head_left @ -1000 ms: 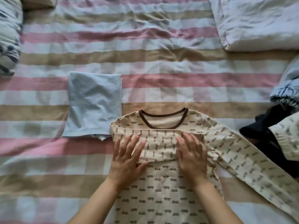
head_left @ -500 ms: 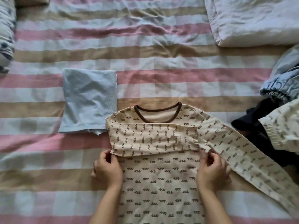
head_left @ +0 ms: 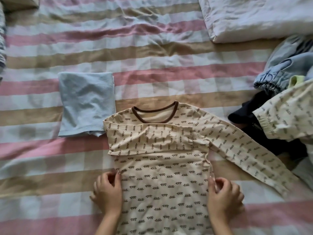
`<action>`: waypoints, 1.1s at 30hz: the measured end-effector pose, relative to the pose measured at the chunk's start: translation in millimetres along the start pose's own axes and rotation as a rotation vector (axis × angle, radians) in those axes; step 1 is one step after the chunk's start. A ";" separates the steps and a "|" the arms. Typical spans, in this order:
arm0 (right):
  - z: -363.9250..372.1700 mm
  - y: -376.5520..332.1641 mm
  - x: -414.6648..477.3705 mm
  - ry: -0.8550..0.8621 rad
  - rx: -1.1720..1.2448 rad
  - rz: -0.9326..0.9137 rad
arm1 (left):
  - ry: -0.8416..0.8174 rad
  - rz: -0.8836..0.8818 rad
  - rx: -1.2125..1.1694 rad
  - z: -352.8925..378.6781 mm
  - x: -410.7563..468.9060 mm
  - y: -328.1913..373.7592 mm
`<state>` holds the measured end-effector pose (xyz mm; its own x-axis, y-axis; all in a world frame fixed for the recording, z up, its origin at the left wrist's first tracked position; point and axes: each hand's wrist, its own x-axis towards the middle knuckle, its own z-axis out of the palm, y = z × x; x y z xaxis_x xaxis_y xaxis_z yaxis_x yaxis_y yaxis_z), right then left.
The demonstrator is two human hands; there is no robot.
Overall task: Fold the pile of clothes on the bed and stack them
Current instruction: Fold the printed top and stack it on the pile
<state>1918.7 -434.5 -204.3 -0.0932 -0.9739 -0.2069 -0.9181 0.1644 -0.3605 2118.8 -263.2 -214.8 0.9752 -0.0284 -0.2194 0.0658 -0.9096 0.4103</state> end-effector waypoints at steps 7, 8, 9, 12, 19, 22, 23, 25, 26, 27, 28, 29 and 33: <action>-17.8 58.0 -36.2 -0.128 -0.130 0.007 | -0.187 -0.155 0.074 -15.0 -63.6 -51.8; -20.5 61.8 -37.3 -0.142 -0.126 -0.006 | -0.199 -0.180 0.087 -16.9 -66.9 -55.5; -22.6 62.7 -37.0 -0.148 -0.116 -0.016 | -0.208 -0.187 0.098 -18.7 -67.5 -58.1; -28.8 58.7 -29.3 -0.113 -0.045 -0.027 | -0.166 -0.114 0.040 -22.0 -67.4 -48.5; -54.9 58.3 29.7 0.088 0.101 -0.054 | -0.208 0.411 -0.138 7.7 -98.5 62.0; -69.1 69.6 65.8 0.137 0.150 0.008 | -0.335 0.543 -0.175 38.4 -118.2 119.8; -74.2 74.7 77.0 0.153 0.161 0.028 | -0.356 0.597 -0.188 48.4 -125.2 137.8; -81.7 86.6 97.2 0.172 0.170 0.057 | -0.385 0.689 -0.201 67.4 -137.5 170.3; -84.7 93.2 106.7 0.172 0.163 0.071 | -0.394 0.729 -0.201 77.5 -144.2 185.5; -87.0 99.5 115.7 0.171 0.154 0.088 | -0.407 0.760 -0.202 88.1 -151.3 198.9; -88.5 104.5 123.4 0.172 0.149 0.105 | -0.429 0.780 -0.203 97.7 -158.2 210.6; -88.2 107.5 129.5 0.171 0.151 0.121 | -0.446 0.794 -0.203 105.4 -163.9 219.8; -84.2 115.6 150.5 0.159 0.164 0.148 | -0.500 0.888 -0.197 133.8 -189.8 247.9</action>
<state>1766.2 -575.1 -200.6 -0.2927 -0.9477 -0.1276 -0.8167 0.3172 -0.4821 1921.7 -538.8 -189.8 0.4930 -0.8652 -0.0911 -0.5569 -0.3943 0.7310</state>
